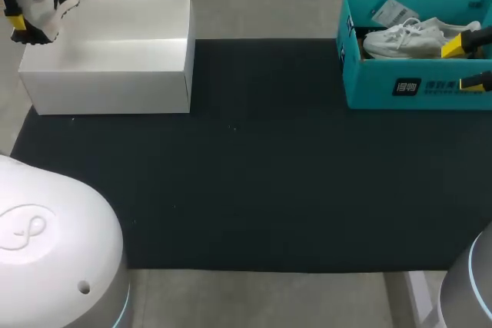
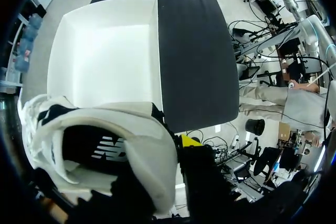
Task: Take the shoe out of the shoebox, open the shoe tongue, remove and reinsert the insole, then place the shoe into the shoebox
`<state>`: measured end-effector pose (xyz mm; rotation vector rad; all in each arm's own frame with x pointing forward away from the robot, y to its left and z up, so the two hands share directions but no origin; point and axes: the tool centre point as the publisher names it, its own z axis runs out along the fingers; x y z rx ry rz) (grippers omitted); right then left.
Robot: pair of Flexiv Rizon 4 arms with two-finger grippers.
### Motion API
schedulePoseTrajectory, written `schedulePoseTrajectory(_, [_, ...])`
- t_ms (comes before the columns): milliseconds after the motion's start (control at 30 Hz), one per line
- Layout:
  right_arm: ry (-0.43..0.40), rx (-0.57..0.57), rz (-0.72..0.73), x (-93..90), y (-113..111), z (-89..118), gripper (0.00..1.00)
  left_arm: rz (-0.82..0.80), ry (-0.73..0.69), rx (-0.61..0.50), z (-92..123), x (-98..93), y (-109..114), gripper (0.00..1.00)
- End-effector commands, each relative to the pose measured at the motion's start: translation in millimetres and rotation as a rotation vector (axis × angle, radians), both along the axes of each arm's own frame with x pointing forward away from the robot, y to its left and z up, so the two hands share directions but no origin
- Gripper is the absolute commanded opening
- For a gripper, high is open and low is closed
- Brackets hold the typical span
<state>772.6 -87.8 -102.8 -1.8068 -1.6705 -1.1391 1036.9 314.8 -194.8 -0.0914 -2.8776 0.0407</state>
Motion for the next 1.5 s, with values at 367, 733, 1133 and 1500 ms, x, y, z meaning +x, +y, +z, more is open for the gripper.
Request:
schedulePoseTrajectory(367, [0.001, -0.002, -0.002, -0.1, 0, 0, 1.0, -0.084, 0.0, 0.025, 2, -0.8, 0, 0.0])
schedulePoseTrajectory(733, [0.001, -0.002, -0.002, -0.1, 0, 0, 1.0, -0.901, 0.006, -0.037, -4, -7.9, 11, 0.0])
schedulePoseTrajectory(1133, [0.001, -0.002, -0.002, -0.1, 0, 0, 1.0, -1.549, 0.033, -0.12, 9, 1.2, 32, 0.0])
schedulePoseTrajectory(1500, [0.001, -0.002, -0.002, -0.1, 0, 0, 1.0, -1.556, 0.039, -0.129, 7, 1.7, 29, 0.0])
